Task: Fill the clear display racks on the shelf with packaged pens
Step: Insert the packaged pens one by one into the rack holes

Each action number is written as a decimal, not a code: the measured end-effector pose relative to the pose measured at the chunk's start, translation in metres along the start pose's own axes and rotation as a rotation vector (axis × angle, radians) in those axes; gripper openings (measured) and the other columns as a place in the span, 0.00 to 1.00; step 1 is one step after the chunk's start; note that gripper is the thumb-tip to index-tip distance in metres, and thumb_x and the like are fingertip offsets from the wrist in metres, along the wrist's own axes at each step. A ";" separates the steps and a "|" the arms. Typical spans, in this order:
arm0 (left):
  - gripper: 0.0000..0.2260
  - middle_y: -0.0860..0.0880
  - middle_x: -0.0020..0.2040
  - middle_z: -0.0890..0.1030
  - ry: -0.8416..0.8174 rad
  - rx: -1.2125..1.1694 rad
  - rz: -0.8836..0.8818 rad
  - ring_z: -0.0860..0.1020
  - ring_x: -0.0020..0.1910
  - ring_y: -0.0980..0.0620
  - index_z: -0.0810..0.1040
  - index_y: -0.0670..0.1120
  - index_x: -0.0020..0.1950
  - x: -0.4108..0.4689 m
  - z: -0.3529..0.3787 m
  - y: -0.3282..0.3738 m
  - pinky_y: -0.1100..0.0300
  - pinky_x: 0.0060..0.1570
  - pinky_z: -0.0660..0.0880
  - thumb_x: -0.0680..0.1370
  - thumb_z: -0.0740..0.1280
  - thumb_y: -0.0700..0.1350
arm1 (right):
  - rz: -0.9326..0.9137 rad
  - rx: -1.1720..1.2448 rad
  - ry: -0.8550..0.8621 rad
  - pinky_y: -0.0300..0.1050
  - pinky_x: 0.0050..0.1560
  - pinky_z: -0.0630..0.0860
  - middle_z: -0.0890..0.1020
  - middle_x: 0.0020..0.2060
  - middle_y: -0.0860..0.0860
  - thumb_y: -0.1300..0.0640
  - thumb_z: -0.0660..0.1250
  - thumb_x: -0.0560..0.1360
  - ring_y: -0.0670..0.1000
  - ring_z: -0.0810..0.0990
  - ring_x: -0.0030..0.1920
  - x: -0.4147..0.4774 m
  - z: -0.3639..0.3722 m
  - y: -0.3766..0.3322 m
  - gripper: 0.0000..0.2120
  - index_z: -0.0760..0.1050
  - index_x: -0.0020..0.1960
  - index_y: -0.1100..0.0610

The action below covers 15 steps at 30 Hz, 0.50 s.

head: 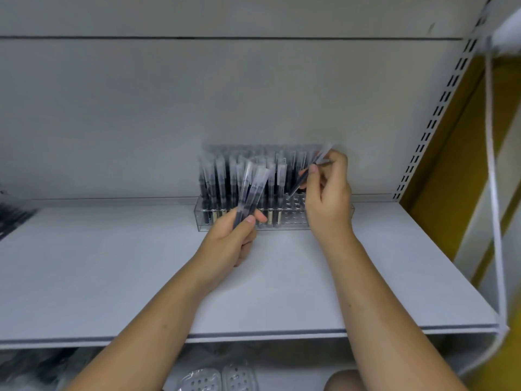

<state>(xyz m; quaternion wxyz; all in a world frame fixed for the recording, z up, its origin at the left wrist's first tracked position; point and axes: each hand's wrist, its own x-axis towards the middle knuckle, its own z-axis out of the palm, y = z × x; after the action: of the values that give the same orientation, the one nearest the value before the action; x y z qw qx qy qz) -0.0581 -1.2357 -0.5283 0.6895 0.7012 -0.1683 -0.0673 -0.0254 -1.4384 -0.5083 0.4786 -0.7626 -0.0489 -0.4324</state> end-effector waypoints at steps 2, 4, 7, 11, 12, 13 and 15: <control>0.10 0.47 0.36 0.61 -0.003 0.012 0.007 0.57 0.28 0.54 0.78 0.44 0.58 0.000 0.000 -0.001 0.64 0.25 0.57 0.88 0.56 0.42 | 0.000 -0.006 -0.025 0.46 0.45 0.78 0.80 0.44 0.43 0.57 0.60 0.85 0.49 0.83 0.44 0.000 0.002 0.001 0.09 0.68 0.64 0.54; 0.10 0.46 0.37 0.62 -0.004 0.017 0.018 0.58 0.28 0.54 0.78 0.45 0.57 0.000 0.000 -0.001 0.64 0.25 0.58 0.88 0.57 0.43 | 0.002 -0.027 -0.041 0.50 0.46 0.79 0.81 0.45 0.46 0.57 0.60 0.85 0.50 0.83 0.45 0.001 0.004 0.003 0.09 0.69 0.65 0.55; 0.10 0.45 0.37 0.64 0.003 0.026 0.025 0.59 0.28 0.54 0.79 0.45 0.57 -0.001 0.001 0.000 0.64 0.25 0.58 0.88 0.57 0.42 | 0.014 -0.086 -0.092 0.51 0.46 0.79 0.80 0.43 0.45 0.55 0.61 0.85 0.50 0.82 0.44 0.001 0.007 0.005 0.10 0.71 0.65 0.53; 0.10 0.47 0.36 0.66 0.012 0.038 0.021 0.60 0.27 0.55 0.78 0.44 0.57 -0.001 0.002 0.000 0.64 0.25 0.59 0.88 0.57 0.42 | 0.000 -0.154 -0.156 0.50 0.44 0.79 0.78 0.40 0.42 0.54 0.64 0.84 0.49 0.80 0.41 -0.002 0.011 0.008 0.11 0.75 0.66 0.53; 0.10 0.47 0.36 0.66 0.015 0.040 0.021 0.60 0.27 0.56 0.78 0.43 0.58 -0.001 0.002 0.000 0.64 0.25 0.59 0.88 0.57 0.42 | -0.004 -0.165 -0.153 0.52 0.44 0.80 0.79 0.41 0.44 0.54 0.64 0.84 0.50 0.80 0.41 -0.002 0.011 0.009 0.11 0.75 0.65 0.52; 0.10 0.47 0.36 0.66 0.016 0.040 0.022 0.60 0.27 0.56 0.78 0.43 0.58 0.000 0.003 0.000 0.65 0.25 0.59 0.88 0.57 0.42 | -0.010 -0.177 -0.145 0.54 0.45 0.80 0.80 0.41 0.45 0.53 0.64 0.83 0.51 0.81 0.42 -0.002 0.012 0.010 0.10 0.75 0.64 0.51; 0.10 0.47 0.36 0.66 0.013 0.045 0.026 0.61 0.27 0.56 0.79 0.44 0.58 -0.001 0.002 -0.001 0.65 0.25 0.59 0.88 0.57 0.42 | -0.013 -0.195 -0.123 0.58 0.48 0.80 0.81 0.40 0.45 0.49 0.64 0.82 0.53 0.81 0.42 -0.003 0.014 0.013 0.08 0.74 0.61 0.47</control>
<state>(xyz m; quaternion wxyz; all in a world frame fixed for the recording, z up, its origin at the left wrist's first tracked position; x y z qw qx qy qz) -0.0592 -1.2378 -0.5291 0.6754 0.7148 -0.1743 -0.0499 -0.0125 -1.4338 -0.5210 0.3953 -0.8303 -0.0408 -0.3908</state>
